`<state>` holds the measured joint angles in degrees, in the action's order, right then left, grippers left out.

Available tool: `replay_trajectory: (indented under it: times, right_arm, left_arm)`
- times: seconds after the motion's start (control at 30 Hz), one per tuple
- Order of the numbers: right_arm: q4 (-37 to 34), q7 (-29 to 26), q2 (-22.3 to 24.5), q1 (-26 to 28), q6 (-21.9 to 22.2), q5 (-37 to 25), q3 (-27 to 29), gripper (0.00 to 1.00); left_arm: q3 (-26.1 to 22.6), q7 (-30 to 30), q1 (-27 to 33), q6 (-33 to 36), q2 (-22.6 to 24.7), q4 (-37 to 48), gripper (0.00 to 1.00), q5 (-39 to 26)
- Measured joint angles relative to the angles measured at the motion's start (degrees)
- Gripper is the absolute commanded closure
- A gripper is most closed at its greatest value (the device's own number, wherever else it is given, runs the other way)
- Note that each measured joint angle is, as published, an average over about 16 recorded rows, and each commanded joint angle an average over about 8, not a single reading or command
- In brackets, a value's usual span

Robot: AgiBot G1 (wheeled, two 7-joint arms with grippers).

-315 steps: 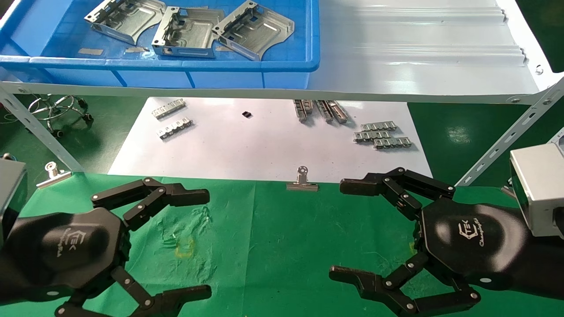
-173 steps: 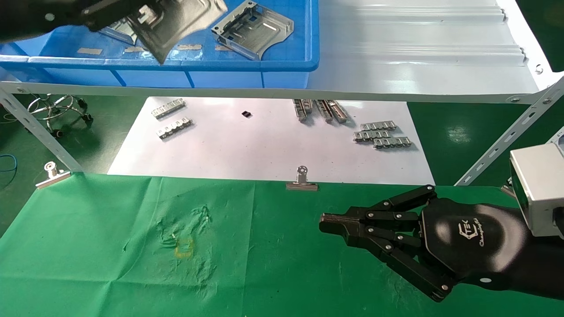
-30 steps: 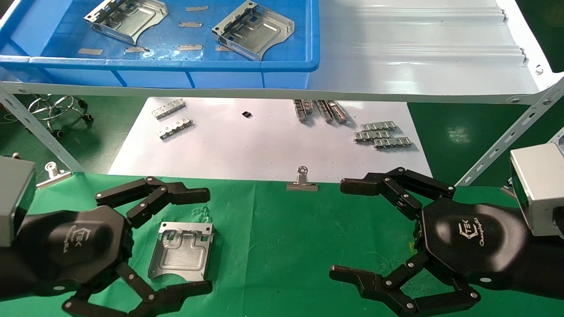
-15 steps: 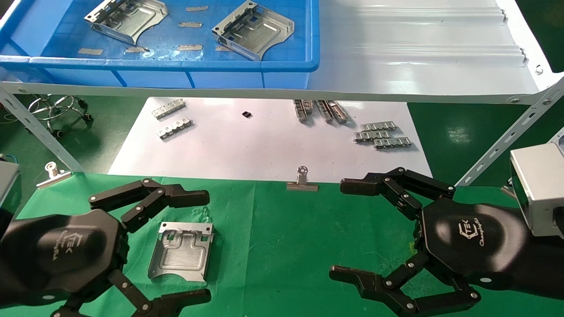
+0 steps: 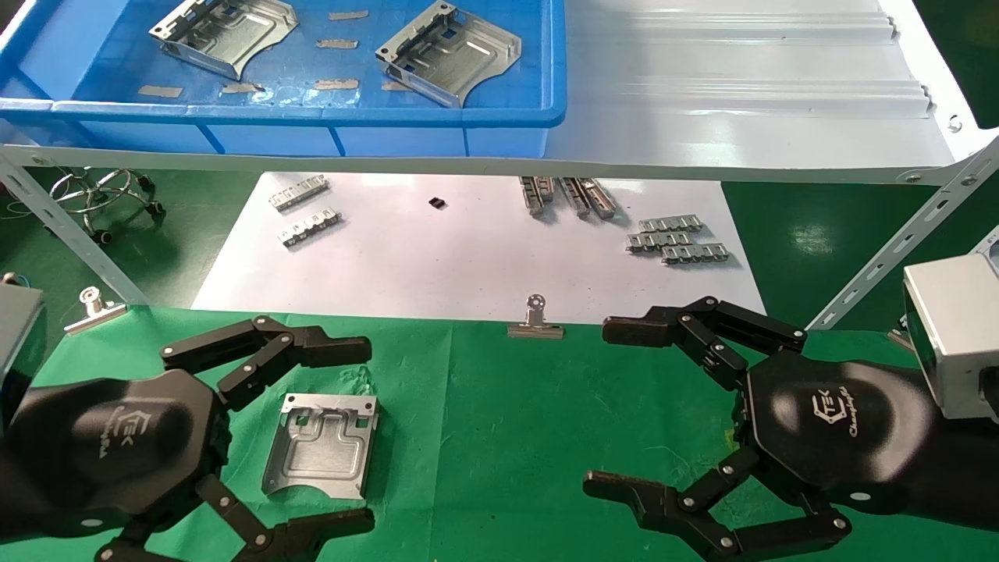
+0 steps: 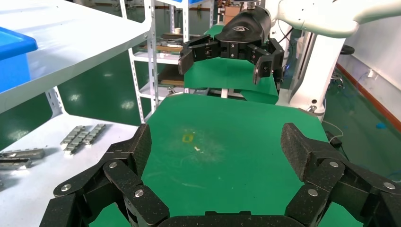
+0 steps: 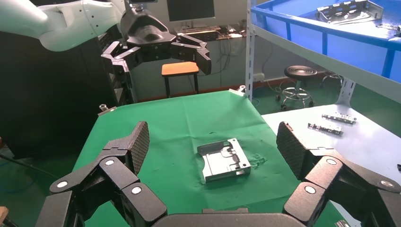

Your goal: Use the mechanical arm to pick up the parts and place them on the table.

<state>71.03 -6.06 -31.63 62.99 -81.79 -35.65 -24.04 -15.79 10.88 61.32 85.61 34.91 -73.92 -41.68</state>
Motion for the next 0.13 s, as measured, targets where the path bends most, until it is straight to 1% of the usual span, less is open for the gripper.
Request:
replay_trajectory:
  times: [0.13]
  right_arm:
    - [0.0, 0.0, 0.0, 0.0, 0.0, 0.0, 0.0, 0.00]
  left_arm:
    - [-0.1, 0.0, 0.1, 0.0, 0.0, 0.1, 0.00, 0.0]
